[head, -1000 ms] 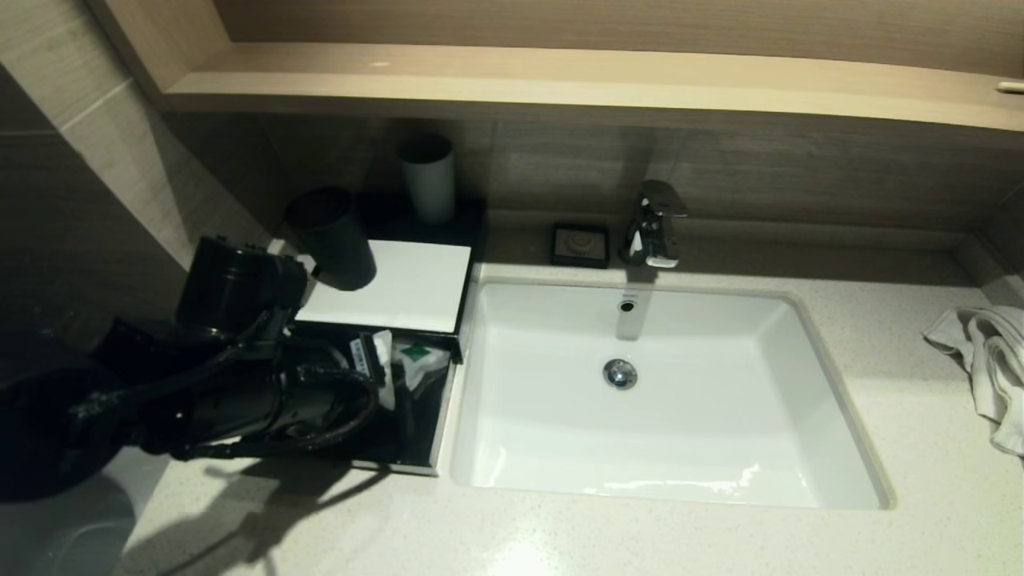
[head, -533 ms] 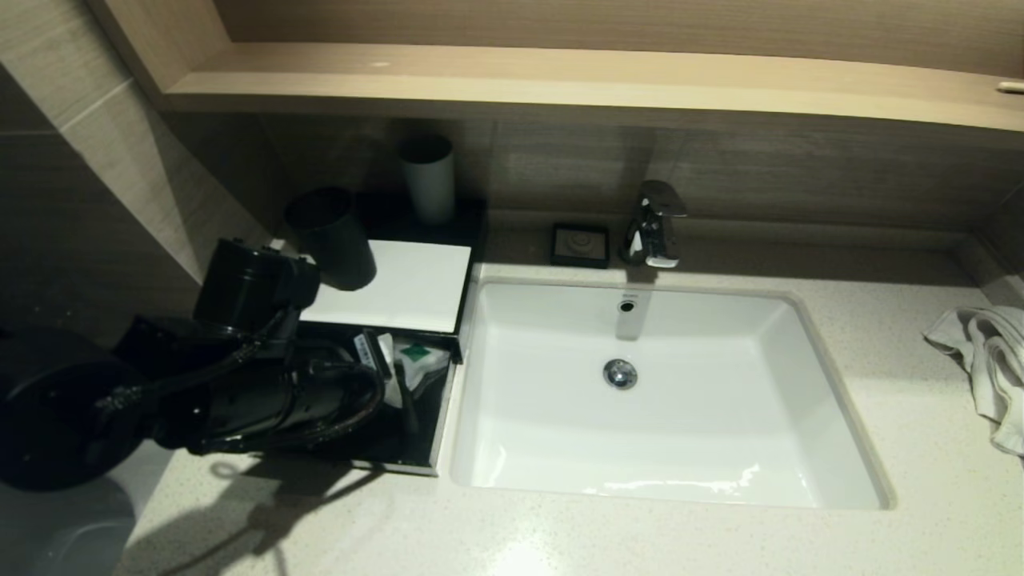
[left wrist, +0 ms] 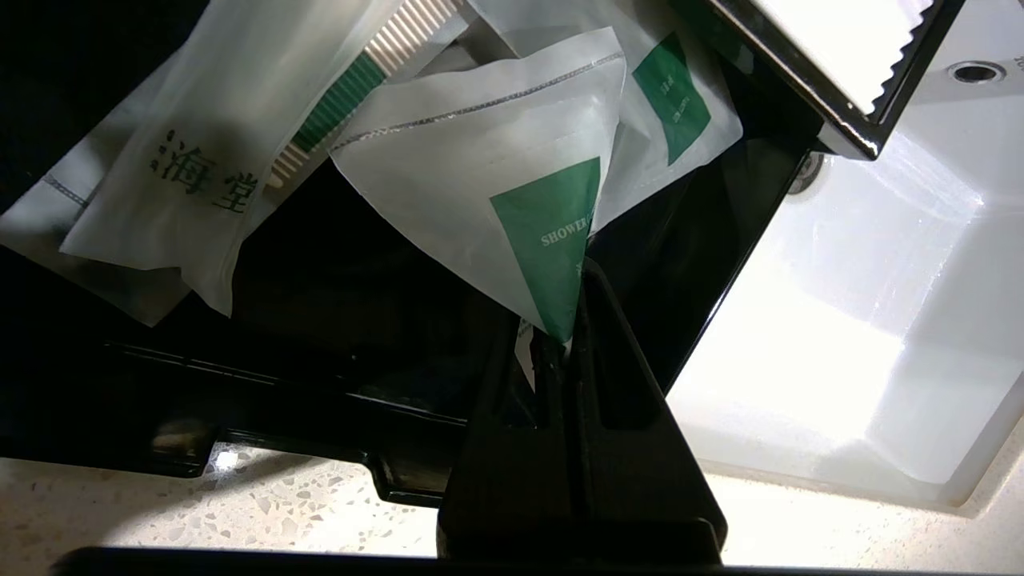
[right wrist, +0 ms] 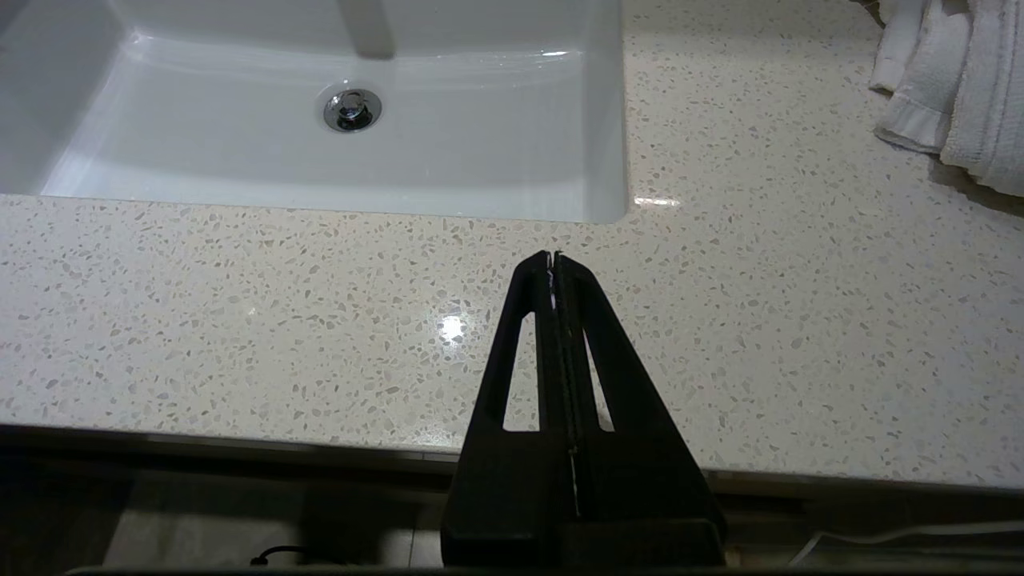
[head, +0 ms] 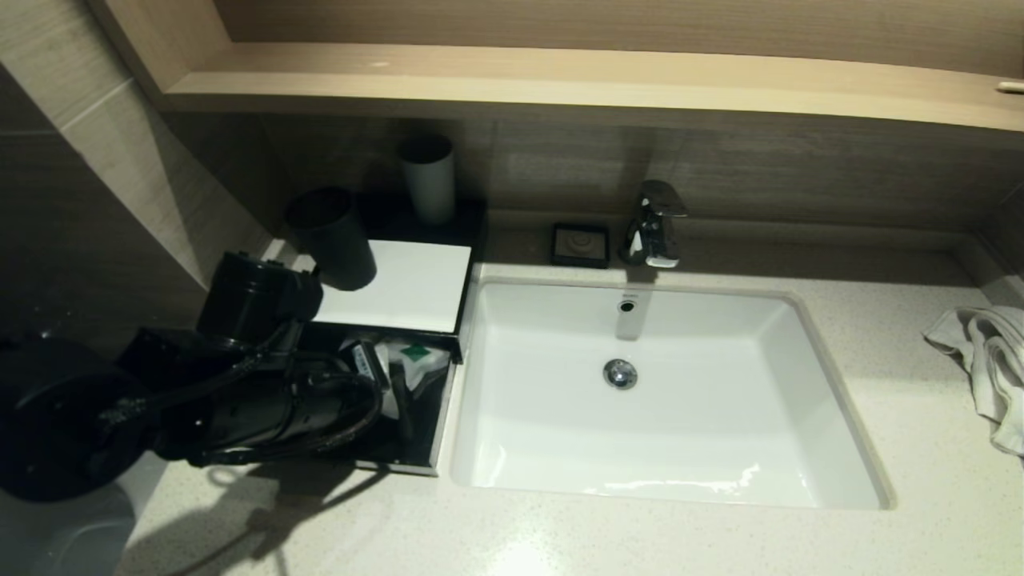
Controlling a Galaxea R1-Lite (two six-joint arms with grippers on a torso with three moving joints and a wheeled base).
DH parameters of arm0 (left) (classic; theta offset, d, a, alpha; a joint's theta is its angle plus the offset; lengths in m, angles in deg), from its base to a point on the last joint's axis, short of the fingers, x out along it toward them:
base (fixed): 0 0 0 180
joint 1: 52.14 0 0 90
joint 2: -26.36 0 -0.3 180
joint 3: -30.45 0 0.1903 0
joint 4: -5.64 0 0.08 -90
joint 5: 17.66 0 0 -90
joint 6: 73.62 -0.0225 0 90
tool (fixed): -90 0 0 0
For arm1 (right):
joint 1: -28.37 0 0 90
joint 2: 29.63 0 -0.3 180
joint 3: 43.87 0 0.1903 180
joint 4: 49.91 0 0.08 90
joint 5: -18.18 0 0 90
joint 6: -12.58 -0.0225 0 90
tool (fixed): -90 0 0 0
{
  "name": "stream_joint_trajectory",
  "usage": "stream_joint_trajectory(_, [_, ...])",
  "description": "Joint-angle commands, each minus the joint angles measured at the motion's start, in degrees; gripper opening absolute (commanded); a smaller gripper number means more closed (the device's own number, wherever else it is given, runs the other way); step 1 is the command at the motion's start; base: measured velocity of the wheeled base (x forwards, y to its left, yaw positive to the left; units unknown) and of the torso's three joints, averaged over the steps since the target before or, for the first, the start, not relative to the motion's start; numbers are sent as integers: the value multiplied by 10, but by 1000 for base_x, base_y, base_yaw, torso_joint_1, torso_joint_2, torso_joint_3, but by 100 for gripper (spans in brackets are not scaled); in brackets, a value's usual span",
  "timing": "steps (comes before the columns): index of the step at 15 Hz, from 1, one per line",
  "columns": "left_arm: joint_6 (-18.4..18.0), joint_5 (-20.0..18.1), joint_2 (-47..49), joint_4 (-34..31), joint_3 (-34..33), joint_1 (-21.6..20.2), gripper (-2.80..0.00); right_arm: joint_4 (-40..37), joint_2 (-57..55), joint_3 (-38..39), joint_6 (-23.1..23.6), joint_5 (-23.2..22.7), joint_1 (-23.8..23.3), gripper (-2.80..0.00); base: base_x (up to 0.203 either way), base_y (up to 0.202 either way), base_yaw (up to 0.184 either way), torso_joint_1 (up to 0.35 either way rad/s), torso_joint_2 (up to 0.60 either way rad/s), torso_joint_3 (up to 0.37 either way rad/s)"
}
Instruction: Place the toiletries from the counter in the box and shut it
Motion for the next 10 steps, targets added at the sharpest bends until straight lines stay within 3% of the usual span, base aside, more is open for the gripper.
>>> stream_joint_trajectory(1, [3, 0, 4, 1, -1, 0, -280, 0, 0, 0, 0, 0, 0, -280, 0, 0, 0, 0, 0, 0])
stream_joint_trajectory(4, [5, 0, 8, 1, -2, 0, -280, 0, 0, 0, 0, 0, 0, -280, 0, 0, 0, 0, 0, 0])
stream_joint_trajectory(5, [10, 0, 8, 1, -1, 0, 0, 0, 0, 0, 0, 0, 0, -280, 0, 0, 0, 0, 0, 0])
stream_joint_trajectory(10, [11, 0, 1, 0, -5, 0, 0, 0, 0, 0, 0, 0, 0, -280, 0, 0, 0, 0, 0, 0])
